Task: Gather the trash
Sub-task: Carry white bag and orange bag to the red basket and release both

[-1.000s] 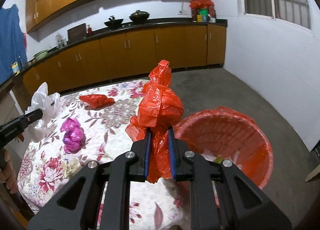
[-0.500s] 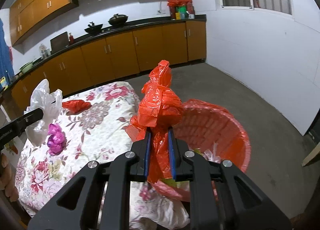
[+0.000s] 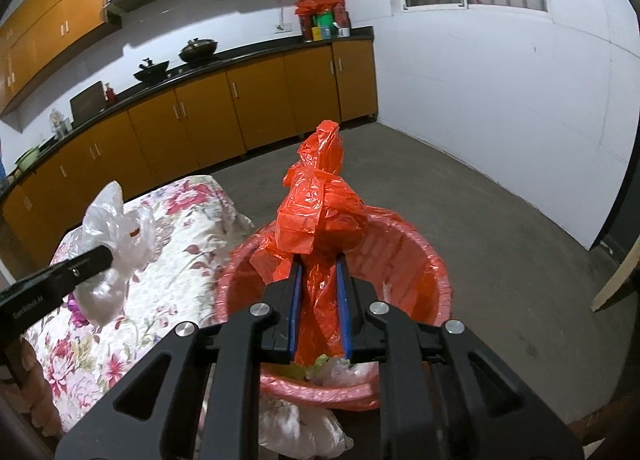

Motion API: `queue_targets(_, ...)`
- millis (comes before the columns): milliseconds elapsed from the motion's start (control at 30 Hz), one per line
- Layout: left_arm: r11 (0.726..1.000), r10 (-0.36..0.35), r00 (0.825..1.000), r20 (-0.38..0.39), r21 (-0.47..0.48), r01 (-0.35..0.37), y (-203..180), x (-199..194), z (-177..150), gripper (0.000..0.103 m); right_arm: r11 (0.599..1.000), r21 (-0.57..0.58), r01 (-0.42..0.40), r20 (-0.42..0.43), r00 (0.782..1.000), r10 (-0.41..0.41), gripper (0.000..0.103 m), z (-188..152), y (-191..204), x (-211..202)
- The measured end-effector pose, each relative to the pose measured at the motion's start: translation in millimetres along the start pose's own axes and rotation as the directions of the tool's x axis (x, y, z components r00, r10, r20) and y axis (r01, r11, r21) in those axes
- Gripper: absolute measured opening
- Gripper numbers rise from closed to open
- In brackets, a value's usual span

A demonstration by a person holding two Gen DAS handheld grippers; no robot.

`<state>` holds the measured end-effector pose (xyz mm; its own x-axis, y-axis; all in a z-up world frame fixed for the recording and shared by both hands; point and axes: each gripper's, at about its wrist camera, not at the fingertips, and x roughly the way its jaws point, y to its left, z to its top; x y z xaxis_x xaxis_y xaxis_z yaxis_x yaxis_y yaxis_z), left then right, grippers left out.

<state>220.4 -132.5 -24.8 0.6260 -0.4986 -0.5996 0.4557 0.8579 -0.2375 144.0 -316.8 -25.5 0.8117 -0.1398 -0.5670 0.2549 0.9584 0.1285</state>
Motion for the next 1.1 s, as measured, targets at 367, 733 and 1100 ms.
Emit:
queue_targets(367, 0.998, -0.056, 0.997, -0.047, 0.040, 0.058, -24.5, 49.1, 6.8, 0.022, 0.997, 0.076, 0.021, -0.003, 1.000, -0.021, 0.016, 8.1, -24.4, 21.6)
queue_targets(733, 0.997, -0.073, 0.989, -0.129, 0.016, 0.075, -24.6, 94.8, 1.4, 0.045, 0.992, 0.126, -0.007, 0.013, 1.000, 0.005, 0.040, 8.4, -40.9, 29.8)
queue_targets(1100, 0.995, 0.094, 0.993, -0.070, 0.021, -0.093, 15.8, 65.8, -13.7, 0.060, 0.993, 0.086, 0.080, 0.005, 0.997, -0.080, 0.071, -3.6, -40.5, 24.3)
